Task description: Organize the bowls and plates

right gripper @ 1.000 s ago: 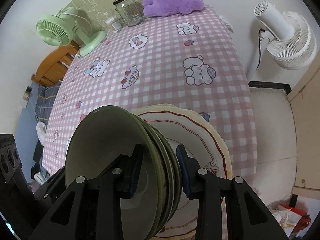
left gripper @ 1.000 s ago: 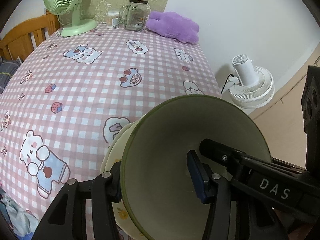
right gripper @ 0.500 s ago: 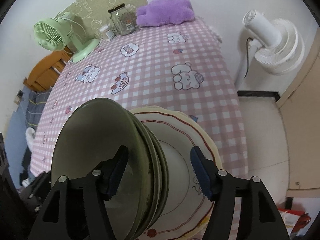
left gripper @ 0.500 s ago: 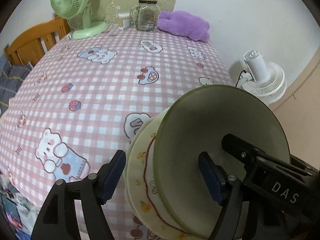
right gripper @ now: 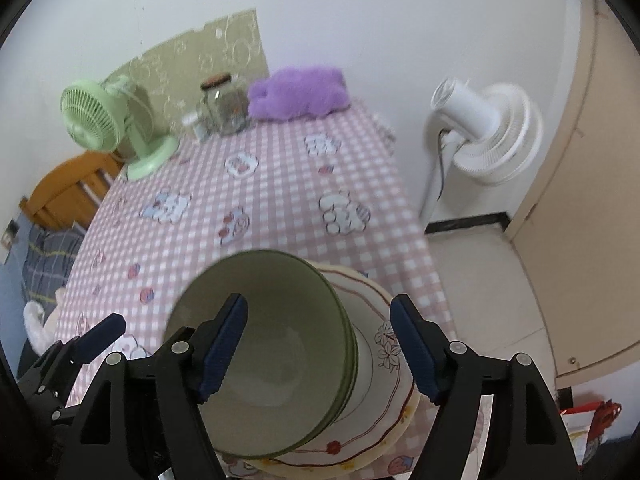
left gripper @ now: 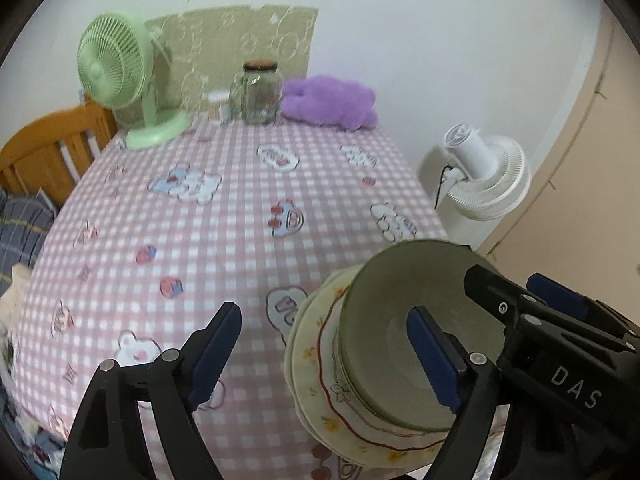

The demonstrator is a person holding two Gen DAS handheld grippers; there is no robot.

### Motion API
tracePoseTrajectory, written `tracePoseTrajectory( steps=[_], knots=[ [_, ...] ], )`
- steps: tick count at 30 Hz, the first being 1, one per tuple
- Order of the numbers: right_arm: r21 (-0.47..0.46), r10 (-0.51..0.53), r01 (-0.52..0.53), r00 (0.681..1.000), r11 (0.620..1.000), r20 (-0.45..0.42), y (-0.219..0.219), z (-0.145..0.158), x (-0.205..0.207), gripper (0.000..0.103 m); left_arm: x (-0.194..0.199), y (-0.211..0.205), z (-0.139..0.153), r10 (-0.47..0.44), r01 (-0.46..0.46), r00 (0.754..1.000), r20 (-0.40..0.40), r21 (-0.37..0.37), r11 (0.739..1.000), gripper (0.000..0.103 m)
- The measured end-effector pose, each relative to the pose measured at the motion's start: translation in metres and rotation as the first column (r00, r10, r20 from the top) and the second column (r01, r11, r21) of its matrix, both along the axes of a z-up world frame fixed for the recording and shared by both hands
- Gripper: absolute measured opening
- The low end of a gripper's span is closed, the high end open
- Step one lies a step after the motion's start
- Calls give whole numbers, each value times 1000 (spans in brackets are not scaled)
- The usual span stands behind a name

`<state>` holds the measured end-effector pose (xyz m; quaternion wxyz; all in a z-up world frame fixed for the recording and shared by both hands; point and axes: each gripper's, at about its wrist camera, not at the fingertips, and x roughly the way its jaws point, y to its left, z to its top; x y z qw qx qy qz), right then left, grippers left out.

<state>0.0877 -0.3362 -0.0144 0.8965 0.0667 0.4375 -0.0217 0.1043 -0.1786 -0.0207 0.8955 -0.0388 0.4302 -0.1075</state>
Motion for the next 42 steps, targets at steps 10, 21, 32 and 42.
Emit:
tracePoseTrajectory(
  steps=[10,21,32,42],
  knots=[
    [-62,-85,93,989,994,124,51,24,-35,77,-17,57,14,-48,45,994,95,32,998,94],
    [-58,-61,75,976,995,209,122,13,-63,87,-50,138,6,33,-44,984,176,56,997,99],
    [-112,27,1,967,994,253,158,-16,-99,88,-104,191,-21,180,-195,950,255,35,980,100],
    [-102,42,-12,953,995,300,165,-37,-147,88,-150,187,-31,170,-199,934,314,62,978,100]
  ],
)
